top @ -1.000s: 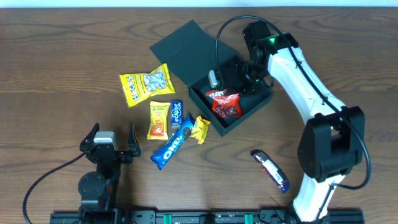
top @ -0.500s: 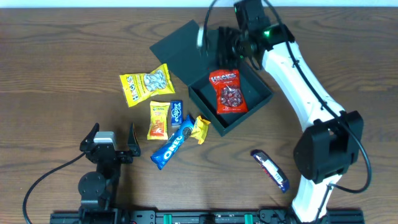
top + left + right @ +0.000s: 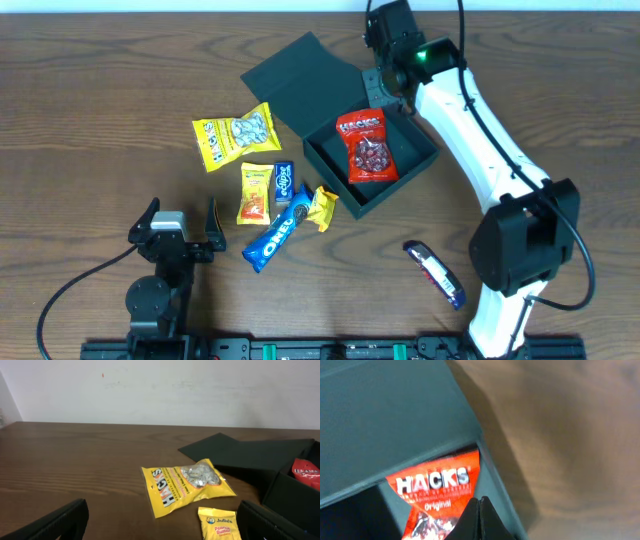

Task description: Pack container

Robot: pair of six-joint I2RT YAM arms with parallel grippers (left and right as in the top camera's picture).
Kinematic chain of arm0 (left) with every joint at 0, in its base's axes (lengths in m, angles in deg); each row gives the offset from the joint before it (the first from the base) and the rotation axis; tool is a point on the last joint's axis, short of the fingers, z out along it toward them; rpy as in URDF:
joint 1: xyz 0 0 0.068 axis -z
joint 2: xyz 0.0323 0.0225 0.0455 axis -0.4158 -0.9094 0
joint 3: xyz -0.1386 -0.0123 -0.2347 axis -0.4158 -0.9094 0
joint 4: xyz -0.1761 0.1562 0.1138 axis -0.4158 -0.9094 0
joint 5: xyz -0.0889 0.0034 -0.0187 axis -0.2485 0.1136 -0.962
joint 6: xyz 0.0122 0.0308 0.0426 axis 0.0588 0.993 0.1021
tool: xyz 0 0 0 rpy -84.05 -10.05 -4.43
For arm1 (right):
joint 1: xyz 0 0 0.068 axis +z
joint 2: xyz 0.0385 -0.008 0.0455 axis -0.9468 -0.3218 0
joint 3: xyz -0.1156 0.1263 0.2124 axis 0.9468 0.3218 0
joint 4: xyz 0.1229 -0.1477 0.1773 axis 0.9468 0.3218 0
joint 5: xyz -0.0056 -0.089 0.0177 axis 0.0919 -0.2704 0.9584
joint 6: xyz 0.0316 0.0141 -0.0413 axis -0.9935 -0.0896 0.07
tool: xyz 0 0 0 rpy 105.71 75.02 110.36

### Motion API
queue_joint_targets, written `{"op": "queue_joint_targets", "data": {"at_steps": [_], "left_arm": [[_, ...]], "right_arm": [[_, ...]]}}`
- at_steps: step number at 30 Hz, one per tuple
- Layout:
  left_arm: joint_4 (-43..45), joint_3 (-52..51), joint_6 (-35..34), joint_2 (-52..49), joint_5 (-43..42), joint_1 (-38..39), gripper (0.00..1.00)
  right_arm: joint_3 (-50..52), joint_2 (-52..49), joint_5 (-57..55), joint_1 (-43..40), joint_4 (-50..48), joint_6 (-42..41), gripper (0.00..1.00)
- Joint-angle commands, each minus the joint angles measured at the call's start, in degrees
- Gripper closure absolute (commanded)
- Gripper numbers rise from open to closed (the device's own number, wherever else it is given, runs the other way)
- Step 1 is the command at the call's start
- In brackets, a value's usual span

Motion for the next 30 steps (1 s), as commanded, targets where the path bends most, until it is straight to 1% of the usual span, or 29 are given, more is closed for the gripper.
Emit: {"op": "queue_joint_targets", "data": {"at_steps": [1,3,6,8,11,15,19,25,30], "left_arm": [[-2.51,-0.98,-0.22,0.37,0.61,0.13,0.05],[-2.51,-0.98,-0.22,0.37,0.59,0.13,0.04],[-2.54,-0.98,-0.22,0.37,0.61,0.13,0.05],[-2.54,-0.98,-0.22,0.37,0.59,0.13,0.05],[-2.54,-0.98,-0.22,0.37,0.61,0.13,0.04],[-2.51,-0.98,-0.22,0.37,0.61,0.13,0.05],[-2.51,-0.98,-0.22,0.37,0.61,0.13,0.04],[-2.54,-0.98,-0.22,0.37,0.61,0.13,0.05],[-2.54,-0.98,-0.22,0.37,0.61,0.13,0.05]], "right_arm": [[3.43,-0.37,-2.75,0.94,0.35,-11.19,0.99],[6.73,-0.37,-2.78,1.05,-1.6,-11.34,0.99],[12.57,-0.37,-2.78,0.76,-7.91,-11.34,0.99],[14.64,-0.37,-2.75,0.09,-10.23,-11.96,0.99],[16.13,-0.37,-2.82,-1.03,-9.51,-13.81,0.99],[18.32,-0.37,-3.93,-1.44,-12.41,-14.14,0.99],[20.26,-0.37,-4.35,-1.55,-12.92,-15.43,0.99],[22.69,-0.39,-4.28,-1.62,-16.79,-15.8,0.99],[24.22,-1.51,-4.26,-1.7,-21.9,-15.8,0.99]]}}
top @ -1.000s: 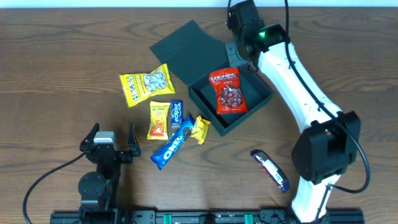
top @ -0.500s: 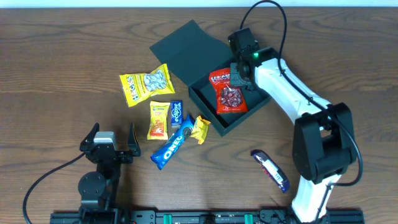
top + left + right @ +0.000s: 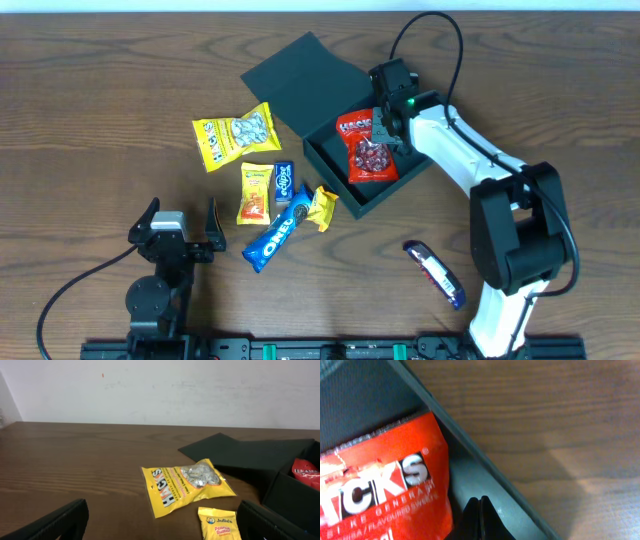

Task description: Pack container

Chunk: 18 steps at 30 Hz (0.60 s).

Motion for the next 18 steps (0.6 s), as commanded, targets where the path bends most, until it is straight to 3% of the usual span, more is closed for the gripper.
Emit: {"op": "queue_joint_targets", "data": {"at_steps": [1,18], "left_arm": [[-2.49,-0.98,-0.22,0.37,0.61,0.13,0.05],[-2.49,-0.98,-0.22,0.37,0.61,0.13,0.05]], "right_arm": [[0.55,-1.75,-1.09,-0.42,-2.03,-1.09,0.99],[0.52,-3.82,15.65,-0.42,-8.46,-0.9,0.99]]}}
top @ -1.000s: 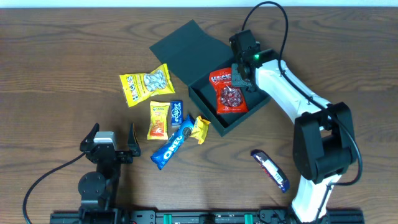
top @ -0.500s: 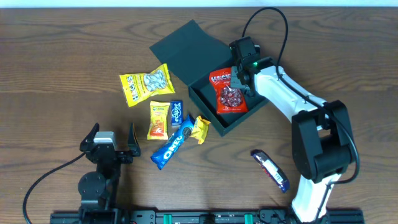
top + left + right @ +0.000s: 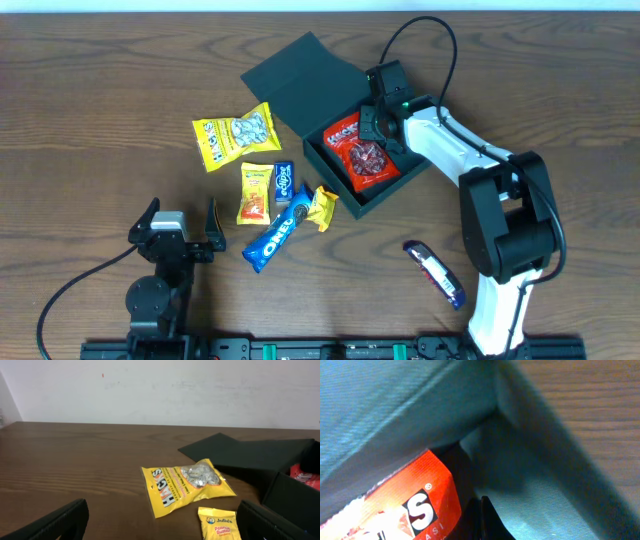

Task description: Pack container

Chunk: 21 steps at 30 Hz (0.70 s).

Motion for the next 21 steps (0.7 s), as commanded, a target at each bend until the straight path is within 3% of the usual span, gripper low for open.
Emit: {"op": "queue_joint_targets", "data": {"at_steps": [1,21], "left_arm": [[-2.51,-0.98,-0.22,0.37,0.59,0.13,0.05],[-2.49,-0.98,-0.22,0.37,0.61,0.13,0.05]], "right_arm": [[0.31,-0.09,4.66,-0.31,-0.26,-0.87,0.99],[0.2,1.9,16.22,0.17,3.39,-1.38,0.99]]}}
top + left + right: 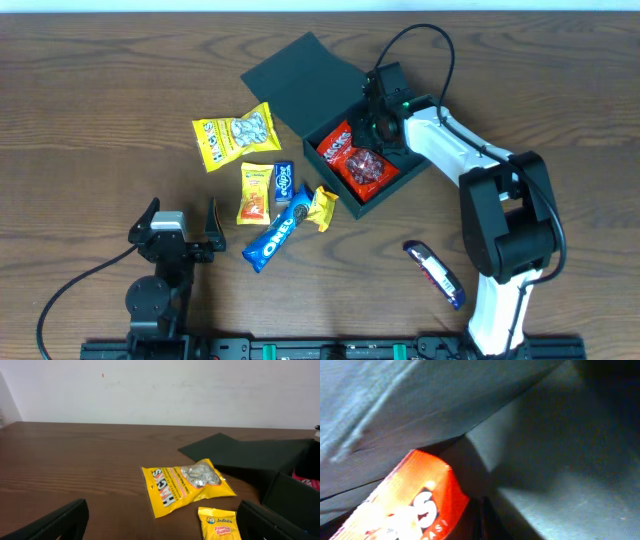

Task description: Pack container

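Note:
The dark green box (410,158) stands open, its lid (300,78) folded back to the far left. A red Hacks bag (356,166) lies inside, turned askew with its top toward the left wall. My right gripper (378,126) is shut and dipped into the box's far corner, right beside the bag's top edge; the right wrist view shows the red Hacks bag (415,505) against the shut gripper (480,522). My left gripper (180,238) rests open near the front edge, holding nothing.
Left of the box lie a yellow Hacks bag (235,135), a Julie's peanut butter packet (256,192), a small blue packet (284,183), an Oreo pack (275,236) and a small yellow candy (322,208). A wrapped bar (435,273) lies at the front right.
The red bag has turned further and slid toward the box's left wall. My right gripper stays shut in the far corner, slightly deeper. The left arm has not moved.
My right gripper was shut, high over the box's far corner, with the red bag lying straight inside. Then it was at the far right rim beside the bag's top. Then it was inside the box with the bag tilted, and now the bag lies more askew.

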Robot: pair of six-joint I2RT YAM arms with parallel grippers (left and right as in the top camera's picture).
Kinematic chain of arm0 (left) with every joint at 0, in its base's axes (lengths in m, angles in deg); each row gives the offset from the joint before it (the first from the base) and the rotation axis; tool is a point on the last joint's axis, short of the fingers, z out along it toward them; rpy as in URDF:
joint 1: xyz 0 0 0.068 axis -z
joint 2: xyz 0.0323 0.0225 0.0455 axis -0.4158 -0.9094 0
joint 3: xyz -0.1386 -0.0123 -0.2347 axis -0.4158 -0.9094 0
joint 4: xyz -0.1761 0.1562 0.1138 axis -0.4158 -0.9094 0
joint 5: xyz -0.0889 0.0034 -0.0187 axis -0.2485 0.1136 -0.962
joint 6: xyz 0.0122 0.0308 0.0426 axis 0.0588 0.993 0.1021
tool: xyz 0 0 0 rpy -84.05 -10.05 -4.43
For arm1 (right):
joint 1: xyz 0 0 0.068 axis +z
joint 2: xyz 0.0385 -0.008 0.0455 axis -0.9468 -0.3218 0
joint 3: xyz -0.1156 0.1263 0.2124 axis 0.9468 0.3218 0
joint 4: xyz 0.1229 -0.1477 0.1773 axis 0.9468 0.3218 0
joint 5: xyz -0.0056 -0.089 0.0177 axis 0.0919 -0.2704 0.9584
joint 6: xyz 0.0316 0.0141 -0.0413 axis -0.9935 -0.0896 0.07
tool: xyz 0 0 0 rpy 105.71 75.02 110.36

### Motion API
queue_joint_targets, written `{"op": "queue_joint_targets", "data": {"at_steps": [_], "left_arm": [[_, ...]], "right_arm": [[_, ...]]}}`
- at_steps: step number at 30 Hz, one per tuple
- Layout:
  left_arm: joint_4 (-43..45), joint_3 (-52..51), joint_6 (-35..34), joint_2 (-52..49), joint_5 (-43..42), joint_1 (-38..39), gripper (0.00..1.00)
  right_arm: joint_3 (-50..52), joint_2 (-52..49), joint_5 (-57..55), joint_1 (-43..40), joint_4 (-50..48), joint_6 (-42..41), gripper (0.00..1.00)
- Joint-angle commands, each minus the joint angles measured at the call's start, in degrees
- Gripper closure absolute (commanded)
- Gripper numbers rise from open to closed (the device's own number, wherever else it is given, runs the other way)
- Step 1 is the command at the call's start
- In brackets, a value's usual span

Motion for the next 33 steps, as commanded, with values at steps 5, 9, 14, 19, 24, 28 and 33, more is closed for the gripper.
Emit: {"op": "queue_joint_targets", "data": {"at_steps": [5,9,14,19,24,28,33], "left_arm": [[-2.49,-0.98,-0.22,0.37,0.61,0.13,0.05],[-2.49,-0.98,-0.22,0.37,0.59,0.13,0.05],[-2.49,-0.98,-0.22,0.37,0.59,0.13,0.05],[-2.51,-0.98,-0.22,0.37,0.61,0.13,0.05],[-2.49,-0.98,-0.22,0.37,0.59,0.13,0.05],[-2.49,-0.98,-0.22,0.37,0.59,0.13,0.05],[-2.51,-0.98,-0.22,0.37,0.61,0.13,0.05]], "right_arm": [[0.2,1.88,3.96,2.38,0.61,-5.92,0.99],[0.2,2.32,-4.83,2.91,-2.27,-5.97,0.99],[0.17,7.48,-1.14,2.93,-0.15,-4.07,0.99],[0.2,12.72,0.92,4.59,2.62,-4.26,0.99],[0.2,12.46,0.48,10.56,-0.35,12.83,0.99],[0.2,12.39,-5.01,13.57,1.64,22.47,0.99],[0.2,11.5,-6.93,13.9,3.93,27.85,0.99]]}}
